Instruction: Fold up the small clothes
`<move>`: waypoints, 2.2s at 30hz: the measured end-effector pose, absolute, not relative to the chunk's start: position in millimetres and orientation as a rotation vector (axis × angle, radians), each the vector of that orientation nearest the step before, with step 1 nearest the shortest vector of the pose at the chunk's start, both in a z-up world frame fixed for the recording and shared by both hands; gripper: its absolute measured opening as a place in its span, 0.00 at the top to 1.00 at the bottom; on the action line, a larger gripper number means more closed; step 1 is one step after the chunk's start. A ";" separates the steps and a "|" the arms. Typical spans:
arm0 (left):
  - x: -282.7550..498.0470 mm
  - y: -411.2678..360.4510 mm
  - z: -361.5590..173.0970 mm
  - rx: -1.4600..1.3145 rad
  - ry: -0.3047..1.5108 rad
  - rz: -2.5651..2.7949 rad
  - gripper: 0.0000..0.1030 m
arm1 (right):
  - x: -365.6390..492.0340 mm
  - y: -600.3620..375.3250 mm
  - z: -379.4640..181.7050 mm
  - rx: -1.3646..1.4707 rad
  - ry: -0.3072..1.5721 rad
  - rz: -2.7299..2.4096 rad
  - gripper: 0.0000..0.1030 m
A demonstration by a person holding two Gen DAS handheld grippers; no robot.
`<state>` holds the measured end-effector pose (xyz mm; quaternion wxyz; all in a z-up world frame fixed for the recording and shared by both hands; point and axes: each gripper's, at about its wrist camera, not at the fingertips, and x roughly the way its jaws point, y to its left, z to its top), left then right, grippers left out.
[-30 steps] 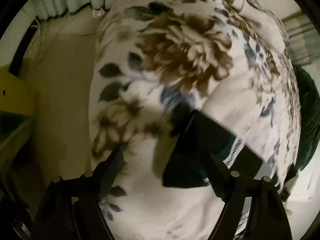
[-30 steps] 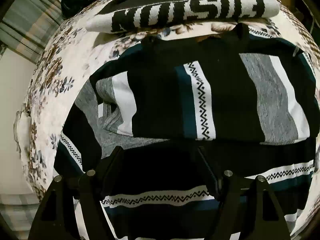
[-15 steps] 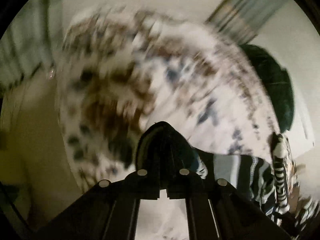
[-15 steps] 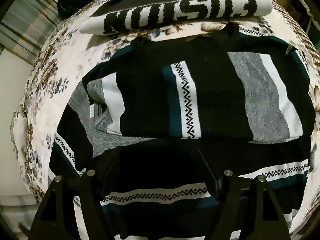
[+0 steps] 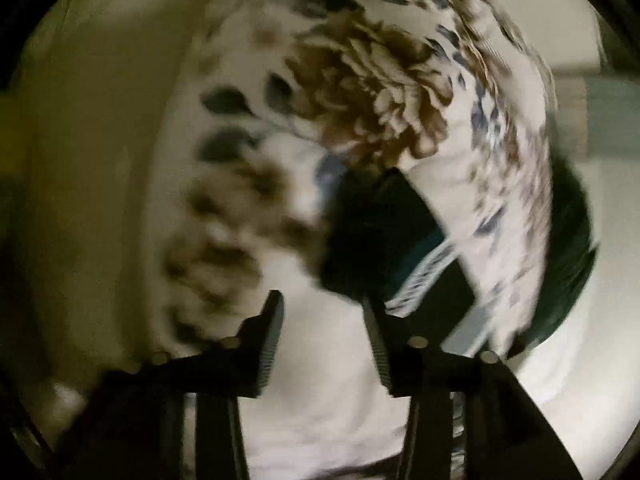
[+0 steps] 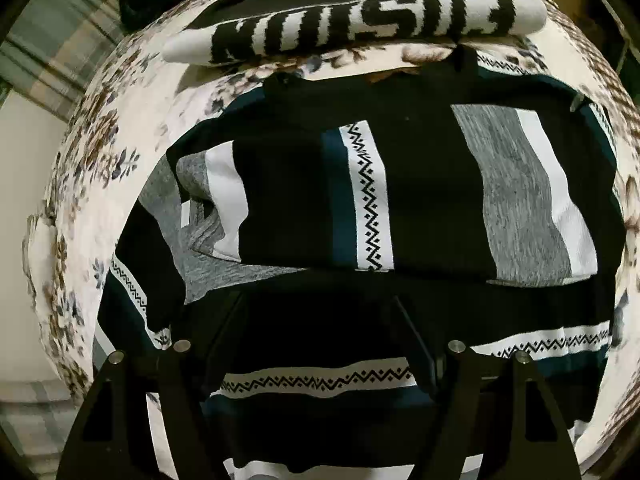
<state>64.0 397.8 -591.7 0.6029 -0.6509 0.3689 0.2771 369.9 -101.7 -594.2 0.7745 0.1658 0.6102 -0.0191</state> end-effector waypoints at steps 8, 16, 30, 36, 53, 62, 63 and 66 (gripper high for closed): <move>130.1 405.6 -604.0 -1.511 0.882 0.703 0.63 | 367.0 -96.4 -599.0 0.359 1.329 -0.039 0.26; 128.1 400.4 -528.6 -1.290 0.688 0.618 0.96 | 364.1 -96.6 -602.5 0.354 1.328 -0.047 0.26; 52.6 371.5 -605.4 -1.483 0.778 0.689 0.44 | 368.1 -101.2 -616.6 0.350 1.376 -0.050 0.27; 72.1 375.3 -614.2 -1.449 0.710 0.720 0.33 | 370.1 -98.7 -619.2 0.336 1.385 -0.048 0.26; 180.3 367.9 -462.3 -0.741 0.662 0.641 0.93 | 377.4 -154.1 -598.9 0.205 1.306 -0.274 0.03; 289.1 225.4 -341.8 -0.495 0.642 0.234 0.94 | 346.6 -225.3 -593.8 0.358 1.301 -0.305 0.03; 302.4 196.8 -334.9 -0.471 0.651 0.172 0.94 | 341.1 -236.9 -593.2 0.374 1.300 -0.319 0.03; 340.6 95.8 -330.2 -0.438 0.707 -0.042 0.93 | 321.7 -279.2 -592.2 0.428 1.295 -0.370 0.03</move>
